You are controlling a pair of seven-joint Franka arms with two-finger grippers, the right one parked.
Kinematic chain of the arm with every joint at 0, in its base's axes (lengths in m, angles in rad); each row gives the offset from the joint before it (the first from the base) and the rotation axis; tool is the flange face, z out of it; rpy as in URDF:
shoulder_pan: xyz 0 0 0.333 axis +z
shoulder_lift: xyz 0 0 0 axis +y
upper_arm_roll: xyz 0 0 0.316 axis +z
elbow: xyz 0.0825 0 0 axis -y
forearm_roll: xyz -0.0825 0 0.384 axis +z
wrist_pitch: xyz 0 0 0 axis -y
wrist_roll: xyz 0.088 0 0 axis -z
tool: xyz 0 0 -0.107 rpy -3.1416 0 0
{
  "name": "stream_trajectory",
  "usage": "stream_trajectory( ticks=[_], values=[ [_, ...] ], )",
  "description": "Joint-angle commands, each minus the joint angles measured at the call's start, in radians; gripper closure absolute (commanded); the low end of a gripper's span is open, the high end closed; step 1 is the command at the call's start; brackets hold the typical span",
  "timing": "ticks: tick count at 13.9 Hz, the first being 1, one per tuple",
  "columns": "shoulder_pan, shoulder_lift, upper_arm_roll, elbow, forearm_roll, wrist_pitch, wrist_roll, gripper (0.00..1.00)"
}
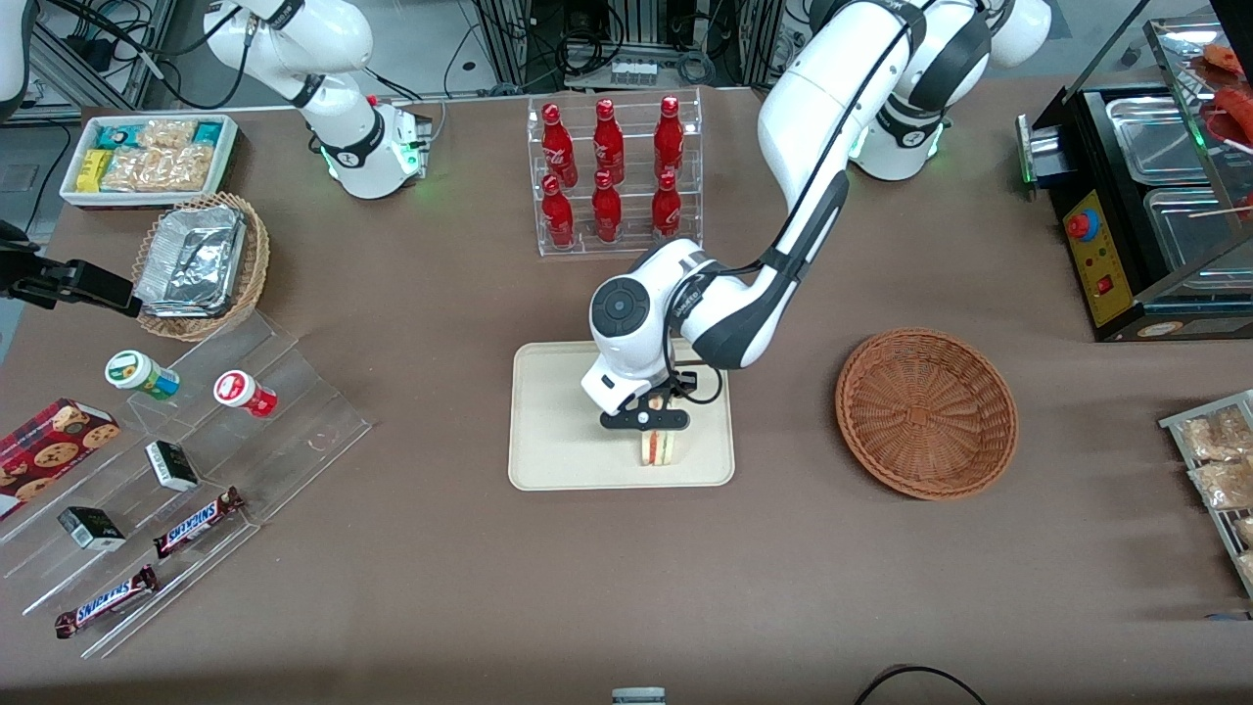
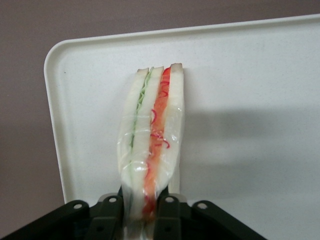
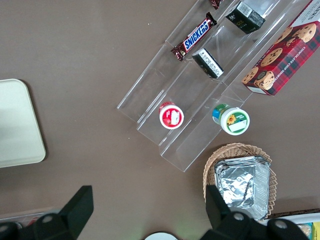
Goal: Place sandwich from basket to tray
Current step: 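Open the left gripper to release the sandwich and lift away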
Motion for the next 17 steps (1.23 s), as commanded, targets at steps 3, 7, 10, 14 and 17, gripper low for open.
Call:
stream_trajectory(
  ticks=[3,7,10,14,17],
  values=[
    [-0.016,-0.003,0.013,0.032,0.021,-0.007,-0.046,0.0],
    [0.019,-0.066,0.015,0.029,0.007,-0.024,-0.04,0.0],
    [0.101,-0.107,0.012,0.023,0.002,-0.057,-0.026,0.0],
    [0.226,-0.19,0.01,-0.044,-0.041,-0.066,0.105,0.0],
    [0.347,-0.265,0.01,-0.11,-0.097,-0.096,0.288,0.0]
  ],
)
